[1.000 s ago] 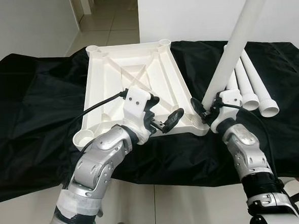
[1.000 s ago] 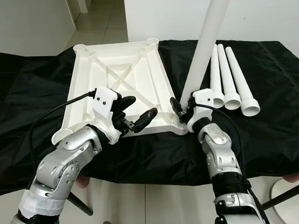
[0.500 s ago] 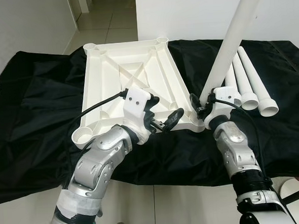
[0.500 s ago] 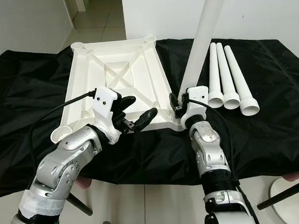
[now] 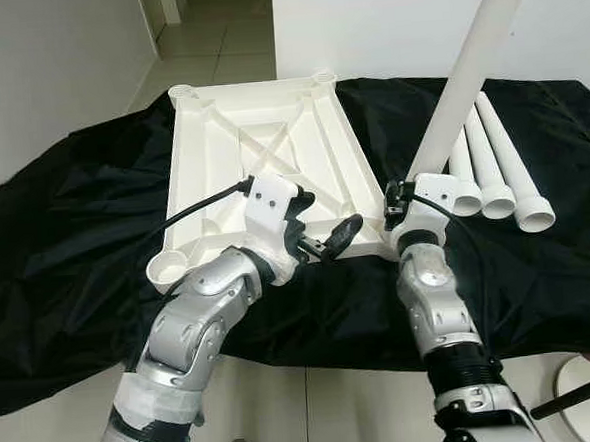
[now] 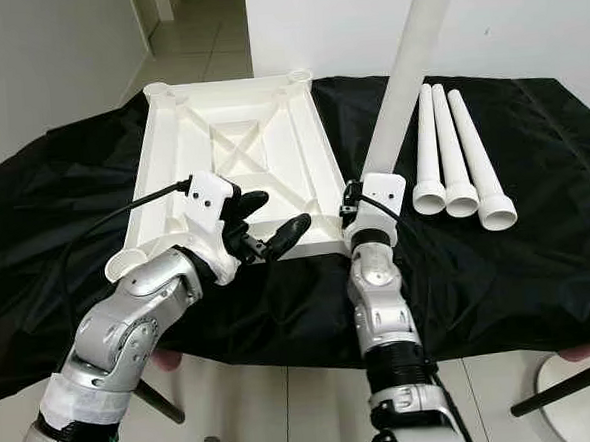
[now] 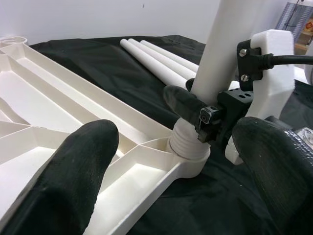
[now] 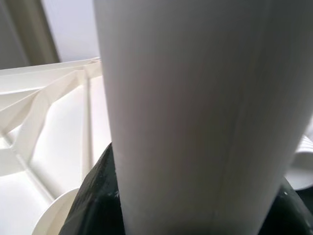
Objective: Building children table
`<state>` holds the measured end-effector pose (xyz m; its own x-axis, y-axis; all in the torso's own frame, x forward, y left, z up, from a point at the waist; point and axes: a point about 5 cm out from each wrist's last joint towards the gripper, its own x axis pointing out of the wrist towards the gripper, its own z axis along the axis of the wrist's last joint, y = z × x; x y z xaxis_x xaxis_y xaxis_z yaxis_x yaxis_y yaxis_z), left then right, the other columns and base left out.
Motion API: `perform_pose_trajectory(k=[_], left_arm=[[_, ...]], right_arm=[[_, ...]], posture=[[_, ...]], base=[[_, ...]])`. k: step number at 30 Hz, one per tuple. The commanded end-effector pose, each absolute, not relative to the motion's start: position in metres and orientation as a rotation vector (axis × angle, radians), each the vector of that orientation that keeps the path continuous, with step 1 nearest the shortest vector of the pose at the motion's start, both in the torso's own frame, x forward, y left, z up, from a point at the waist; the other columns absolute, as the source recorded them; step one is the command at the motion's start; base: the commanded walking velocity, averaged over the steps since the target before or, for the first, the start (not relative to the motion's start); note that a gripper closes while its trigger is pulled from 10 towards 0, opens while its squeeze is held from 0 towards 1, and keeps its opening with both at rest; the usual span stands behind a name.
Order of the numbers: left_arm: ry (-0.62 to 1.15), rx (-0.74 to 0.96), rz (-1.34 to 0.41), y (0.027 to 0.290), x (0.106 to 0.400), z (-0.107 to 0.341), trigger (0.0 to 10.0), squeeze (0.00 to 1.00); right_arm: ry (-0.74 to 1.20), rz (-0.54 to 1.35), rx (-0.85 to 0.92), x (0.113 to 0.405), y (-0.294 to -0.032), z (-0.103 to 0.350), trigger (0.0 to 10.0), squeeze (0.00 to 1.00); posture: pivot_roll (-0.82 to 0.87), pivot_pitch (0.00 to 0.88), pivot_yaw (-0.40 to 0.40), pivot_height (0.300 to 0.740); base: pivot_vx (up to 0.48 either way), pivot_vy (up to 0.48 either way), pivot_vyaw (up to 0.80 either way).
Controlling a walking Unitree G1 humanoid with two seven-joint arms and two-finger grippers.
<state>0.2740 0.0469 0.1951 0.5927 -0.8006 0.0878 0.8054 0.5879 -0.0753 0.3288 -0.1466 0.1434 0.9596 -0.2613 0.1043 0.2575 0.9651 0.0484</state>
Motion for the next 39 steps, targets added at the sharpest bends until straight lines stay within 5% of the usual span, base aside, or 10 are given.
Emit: perform_pose_trajectory(k=[1,11,12,23,24,26,27,39], left_arm=[[-0.048,-0.106,-0.958,0.047,0.274,0.195,10.0,0.00],[-0.052,-0.108,-0.963,0.046,0.274,0.195,10.0,0.00],[-0.053,-0.109,-0.964,0.046,0.274,0.195,10.0,0.00],[-0.050,-0.108,-0.989,0.045,0.273,0.195,10.0,0.00],[-0.045,-0.104,-1.003,0.045,0.271,0.195,10.0,0.00],[-0.042,-0.101,-1.012,0.045,0.271,0.195,10.0,0.00],[-0.033,-0.100,-1.032,0.045,0.268,0.194,10.0,0.00],[0.024,-0.092,-1.081,0.038,0.263,0.190,10.0,0.00]], right_arm=[[0.020,-0.340,0.027,0.322,-0.155,0.116,10.0,0.00],[0.001,-0.313,0.000,0.321,-0.150,0.118,10.0,0.00],[-0.021,-0.293,0.009,0.320,-0.150,0.120,10.0,1.00],[-0.147,-0.114,0.023,0.314,-0.149,0.132,10.0,0.96],[-0.153,-0.089,0.015,0.313,-0.152,0.133,10.0,0.15],[-0.155,-0.073,0.011,0.313,-0.154,0.133,10.0,0.15],[-0.158,-0.032,0.004,0.312,-0.158,0.133,10.0,0.00],[-0.216,0.283,-0.060,0.321,-0.181,0.149,10.0,0.00]], posture=[[0.00,0.001,0.051,0.740],[-0.01,0.003,0.047,0.740],[-0.01,0.000,0.046,0.740],[0.00,0.002,0.050,0.740],[0.00,0.001,0.052,0.740],[0.00,0.001,0.053,0.740],[0.00,0.004,0.054,0.740],[-0.01,0.009,0.069,0.740]], base=[[0.000,0.000,0.00],[0.000,0.000,0.00],[0.000,0.000,0.00],[0.000,0.000,0.00],[0.000,0.000,0.00],[0.000,0.000,0.00],[0.000,0.000,0.00],[0.000,0.000,0.00]])
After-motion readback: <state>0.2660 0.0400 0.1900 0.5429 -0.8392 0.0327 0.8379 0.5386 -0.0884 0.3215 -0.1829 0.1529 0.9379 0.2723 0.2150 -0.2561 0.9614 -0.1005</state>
